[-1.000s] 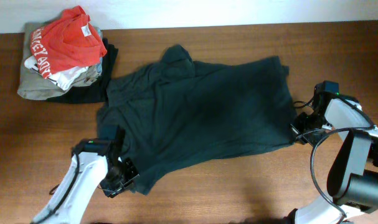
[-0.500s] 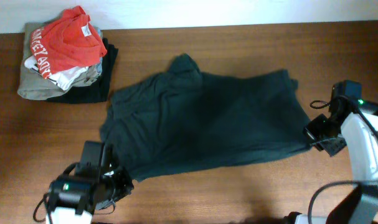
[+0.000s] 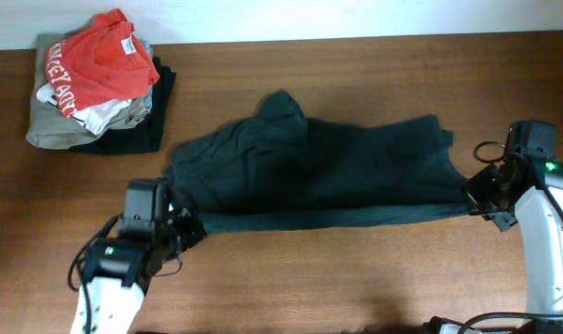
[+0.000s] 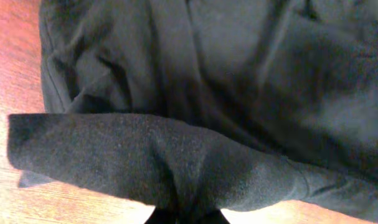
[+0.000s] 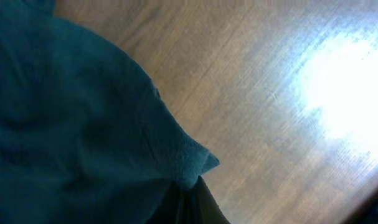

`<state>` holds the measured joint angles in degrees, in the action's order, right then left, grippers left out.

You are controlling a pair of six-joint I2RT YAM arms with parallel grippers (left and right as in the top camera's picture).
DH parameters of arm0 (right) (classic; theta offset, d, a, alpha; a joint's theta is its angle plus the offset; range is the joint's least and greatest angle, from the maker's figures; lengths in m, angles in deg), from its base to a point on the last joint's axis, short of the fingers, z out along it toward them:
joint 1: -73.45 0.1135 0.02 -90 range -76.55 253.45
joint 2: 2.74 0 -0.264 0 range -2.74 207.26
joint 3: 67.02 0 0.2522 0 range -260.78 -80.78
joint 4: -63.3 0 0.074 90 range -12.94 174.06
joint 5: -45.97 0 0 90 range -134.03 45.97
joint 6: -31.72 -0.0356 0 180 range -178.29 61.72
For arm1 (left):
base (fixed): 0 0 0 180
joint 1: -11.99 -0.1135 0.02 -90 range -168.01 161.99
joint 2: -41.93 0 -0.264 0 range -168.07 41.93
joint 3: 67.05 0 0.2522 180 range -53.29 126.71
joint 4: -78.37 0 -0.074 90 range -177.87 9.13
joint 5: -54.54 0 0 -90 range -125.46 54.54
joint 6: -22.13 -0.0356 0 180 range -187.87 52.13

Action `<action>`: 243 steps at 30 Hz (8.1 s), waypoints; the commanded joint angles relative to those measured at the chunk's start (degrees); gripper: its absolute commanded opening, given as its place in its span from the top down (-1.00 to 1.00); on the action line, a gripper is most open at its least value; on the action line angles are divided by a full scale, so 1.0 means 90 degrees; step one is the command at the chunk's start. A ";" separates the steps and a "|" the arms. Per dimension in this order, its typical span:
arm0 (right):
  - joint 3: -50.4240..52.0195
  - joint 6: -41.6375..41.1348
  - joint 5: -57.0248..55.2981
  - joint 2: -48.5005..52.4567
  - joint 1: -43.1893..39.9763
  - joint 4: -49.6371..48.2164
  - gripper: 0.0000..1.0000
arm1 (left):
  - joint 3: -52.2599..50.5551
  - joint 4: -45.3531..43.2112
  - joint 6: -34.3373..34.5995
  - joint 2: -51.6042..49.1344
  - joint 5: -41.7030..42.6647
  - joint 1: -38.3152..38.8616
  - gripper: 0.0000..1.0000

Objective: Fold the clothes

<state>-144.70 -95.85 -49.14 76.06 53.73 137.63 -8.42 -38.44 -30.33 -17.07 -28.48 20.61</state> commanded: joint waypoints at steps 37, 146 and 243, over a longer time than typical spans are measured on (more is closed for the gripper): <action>-0.9639 0.0743 0.0741 0.2390 -0.0019 0.3045 0.92 | 0.9228 0.1243 -0.1197 -0.3563 -0.1569 0.0024 0.99; -0.0937 0.0284 -0.0058 0.2035 -0.1015 -0.0393 0.92 | 0.2793 0.0913 -0.0675 -0.3616 -0.1387 0.1018 0.99; -0.2312 0.1654 0.1661 0.2662 -0.0301 -0.0440 -0.69 | 0.4165 -0.2671 -0.0792 -0.6385 -0.0389 0.1015 0.98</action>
<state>-165.69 -81.60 -33.49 100.28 50.62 133.68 27.97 -61.32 -38.63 -74.14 -29.33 30.38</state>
